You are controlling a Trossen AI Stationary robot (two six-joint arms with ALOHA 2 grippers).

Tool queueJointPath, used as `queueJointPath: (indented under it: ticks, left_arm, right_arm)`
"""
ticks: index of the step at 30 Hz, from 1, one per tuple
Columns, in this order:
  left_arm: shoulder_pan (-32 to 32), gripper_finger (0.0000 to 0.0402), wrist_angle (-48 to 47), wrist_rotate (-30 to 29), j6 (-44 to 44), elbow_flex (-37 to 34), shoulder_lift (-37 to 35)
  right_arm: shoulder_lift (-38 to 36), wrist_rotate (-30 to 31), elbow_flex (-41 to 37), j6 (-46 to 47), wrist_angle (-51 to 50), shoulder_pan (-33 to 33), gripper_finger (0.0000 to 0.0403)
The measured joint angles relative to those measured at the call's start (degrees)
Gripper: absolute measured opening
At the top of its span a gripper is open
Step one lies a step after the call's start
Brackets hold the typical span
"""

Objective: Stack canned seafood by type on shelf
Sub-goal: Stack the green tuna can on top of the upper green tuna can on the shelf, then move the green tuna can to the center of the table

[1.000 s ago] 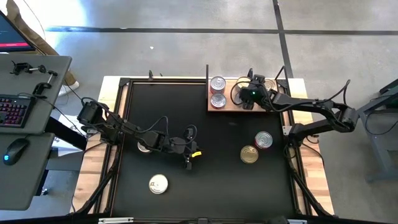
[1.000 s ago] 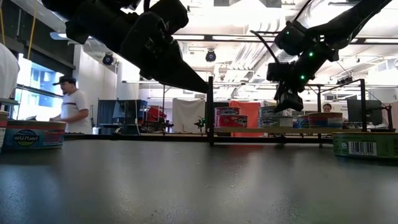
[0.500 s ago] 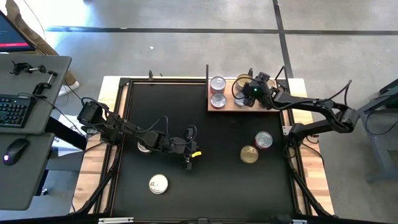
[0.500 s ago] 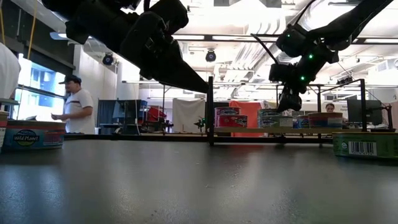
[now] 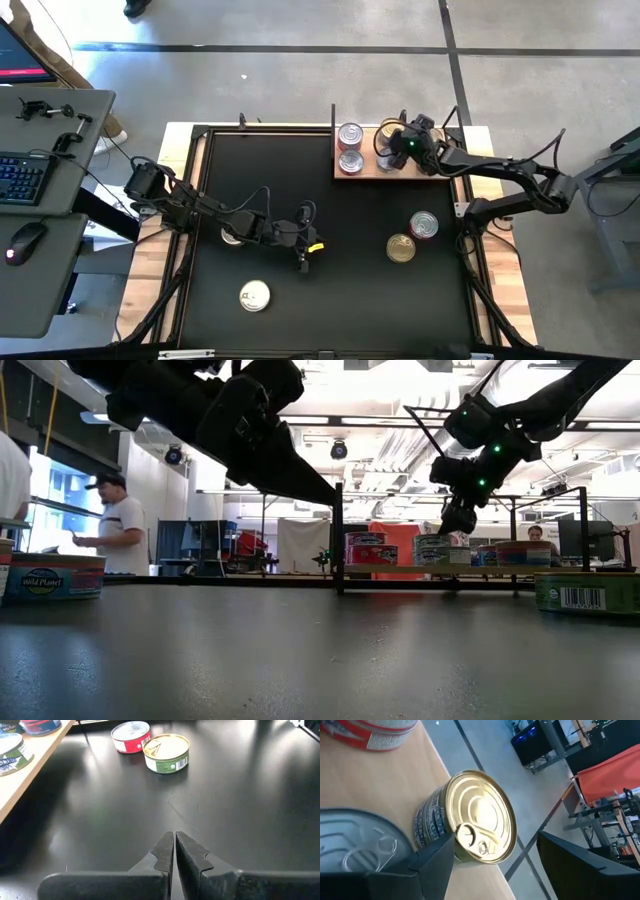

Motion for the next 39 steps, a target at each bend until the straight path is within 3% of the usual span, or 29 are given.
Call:
queueJointPath:
  ticks: [9,16,21,28,39]
  left_arm:
    - [0.00,0.0012,-0.01,0.00,0.08,0.00,0.02]
    - [-0.02,0.0012,-0.08,0.00,0.08,0.00,0.02]
    - [-0.95,0.0012,-0.10,-0.12,0.12,0.00,0.02]
    - [-2.63,0.0012,-0.16,-0.58,0.19,0.00,0.02]
    - [-3.12,0.0012,-0.07,-4.19,1.72,0.00,0.02]
  right_arm:
    - [0.00,0.09,0.31,1.12,-0.35,-1.01,0.0272]
    - [0.00,0.09,8.42,9.49,-14.47,5.53,0.0272]
    - [-0.04,0.09,12.95,16.88,-21.55,15.29,0.0272]
    - [-0.02,0.00,10.50,29.47,-21.15,33.31,0.0272]
    - [-0.02,6.08,3.99,45.22,-9.87,57.57,0.0272]
